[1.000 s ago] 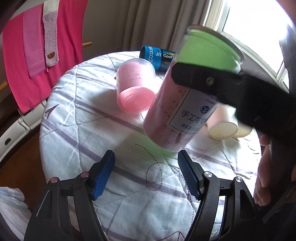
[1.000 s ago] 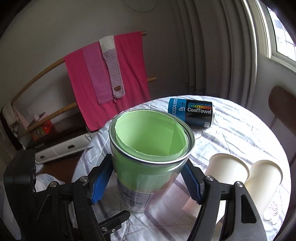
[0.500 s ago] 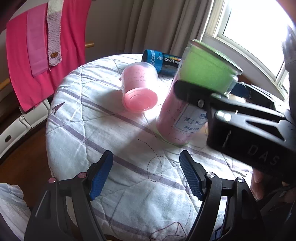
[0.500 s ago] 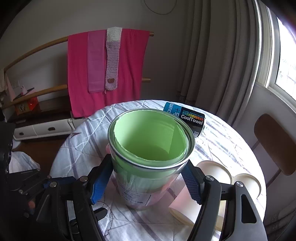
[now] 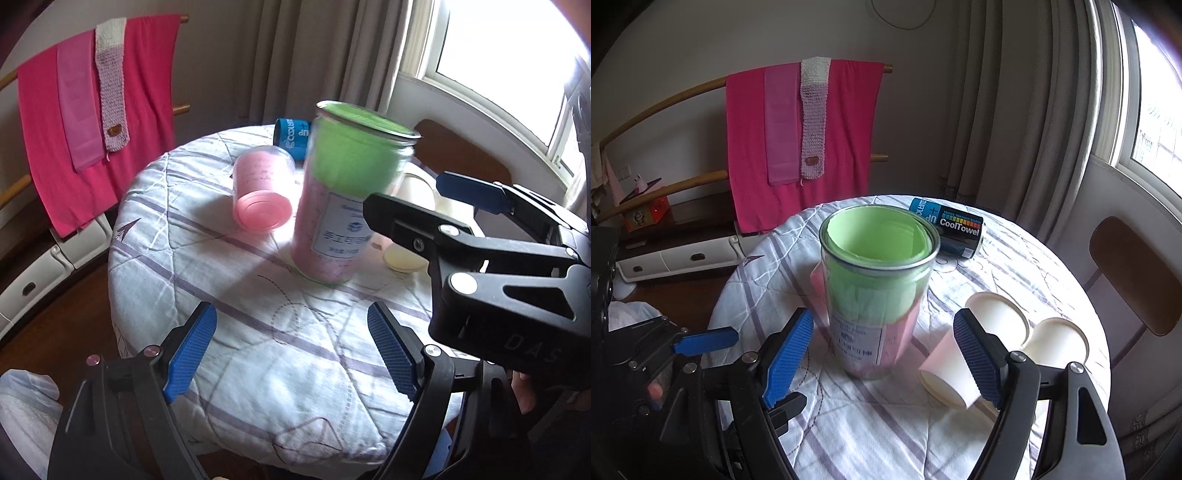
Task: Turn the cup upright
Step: 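Lower the canister upright onto the table and open the right gripper, then move the right gripper to a lying white paper cup and grasp it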
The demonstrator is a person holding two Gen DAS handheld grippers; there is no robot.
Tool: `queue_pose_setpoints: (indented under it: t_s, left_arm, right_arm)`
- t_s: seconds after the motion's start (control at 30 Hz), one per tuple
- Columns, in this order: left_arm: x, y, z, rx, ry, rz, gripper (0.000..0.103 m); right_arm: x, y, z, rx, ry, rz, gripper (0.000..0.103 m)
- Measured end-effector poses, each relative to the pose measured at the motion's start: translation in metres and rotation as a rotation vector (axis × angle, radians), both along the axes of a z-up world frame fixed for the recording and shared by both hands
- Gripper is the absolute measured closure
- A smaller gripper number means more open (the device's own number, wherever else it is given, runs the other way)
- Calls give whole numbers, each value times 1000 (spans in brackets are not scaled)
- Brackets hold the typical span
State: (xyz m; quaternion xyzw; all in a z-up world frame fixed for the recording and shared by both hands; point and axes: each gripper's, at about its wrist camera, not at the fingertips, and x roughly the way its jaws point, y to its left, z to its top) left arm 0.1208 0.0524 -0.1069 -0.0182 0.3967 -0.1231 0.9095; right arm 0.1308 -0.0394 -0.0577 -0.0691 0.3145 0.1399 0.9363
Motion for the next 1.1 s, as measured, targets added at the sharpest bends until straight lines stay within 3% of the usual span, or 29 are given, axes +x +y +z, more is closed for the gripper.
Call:
queue_pose_setpoints:
  t_s: [0.2,0.43,0.8,1.1]
  left_arm:
    - [-20,-17,12,4,-38,0,9]
    - [-34,-47,21,16,-67,-23,7]
    - [-52,-77,35,104,-195,121,4]
    - [-48,-94,29,142,-186,140,2]
  right_arm:
    - [-20,-24,5,36,14,-25,23]
    - [-37,-69,13,119,29,-83,23]
    - [-59,-107,19,88,-72,-197,23]
    - [-40,-148,4,245,65,-270,23]
